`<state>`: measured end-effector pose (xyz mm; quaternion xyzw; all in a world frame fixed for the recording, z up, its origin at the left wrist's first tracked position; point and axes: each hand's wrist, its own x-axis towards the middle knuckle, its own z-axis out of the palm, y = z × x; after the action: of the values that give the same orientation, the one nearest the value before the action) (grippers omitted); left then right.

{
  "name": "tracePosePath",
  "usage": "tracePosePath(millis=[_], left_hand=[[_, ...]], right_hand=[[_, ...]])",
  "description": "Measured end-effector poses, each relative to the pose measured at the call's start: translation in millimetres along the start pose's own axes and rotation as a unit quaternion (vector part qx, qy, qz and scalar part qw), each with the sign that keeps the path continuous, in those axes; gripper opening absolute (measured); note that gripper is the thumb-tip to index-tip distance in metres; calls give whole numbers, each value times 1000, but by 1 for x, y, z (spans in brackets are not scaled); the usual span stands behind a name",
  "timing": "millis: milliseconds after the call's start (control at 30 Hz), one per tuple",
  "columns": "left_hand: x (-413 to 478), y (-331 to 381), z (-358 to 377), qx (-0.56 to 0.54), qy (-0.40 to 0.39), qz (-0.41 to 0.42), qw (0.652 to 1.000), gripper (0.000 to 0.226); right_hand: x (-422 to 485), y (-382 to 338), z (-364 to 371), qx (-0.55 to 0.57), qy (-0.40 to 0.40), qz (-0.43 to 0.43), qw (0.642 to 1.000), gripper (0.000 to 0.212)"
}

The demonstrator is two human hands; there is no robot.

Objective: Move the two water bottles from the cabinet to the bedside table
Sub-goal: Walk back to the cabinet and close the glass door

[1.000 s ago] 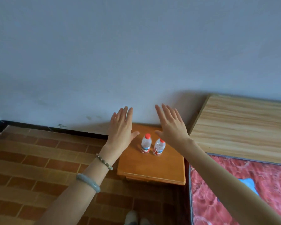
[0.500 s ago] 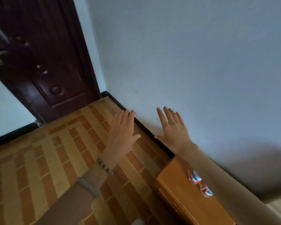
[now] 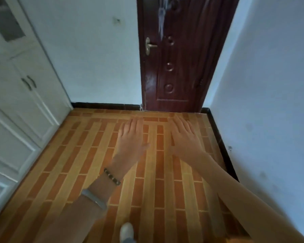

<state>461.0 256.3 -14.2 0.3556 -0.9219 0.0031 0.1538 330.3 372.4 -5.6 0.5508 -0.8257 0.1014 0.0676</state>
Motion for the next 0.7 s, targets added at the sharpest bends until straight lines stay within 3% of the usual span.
tracePosePath(millis=[267,700], left_hand=[[21,-148,-24,46,20,-124,991,92],[42,-360,-55,115,52,-235,964,91]], right_hand=[[119,-118,28,35,-13,-122,992,84],[271,-314,57,63,3,-288,956,94]])
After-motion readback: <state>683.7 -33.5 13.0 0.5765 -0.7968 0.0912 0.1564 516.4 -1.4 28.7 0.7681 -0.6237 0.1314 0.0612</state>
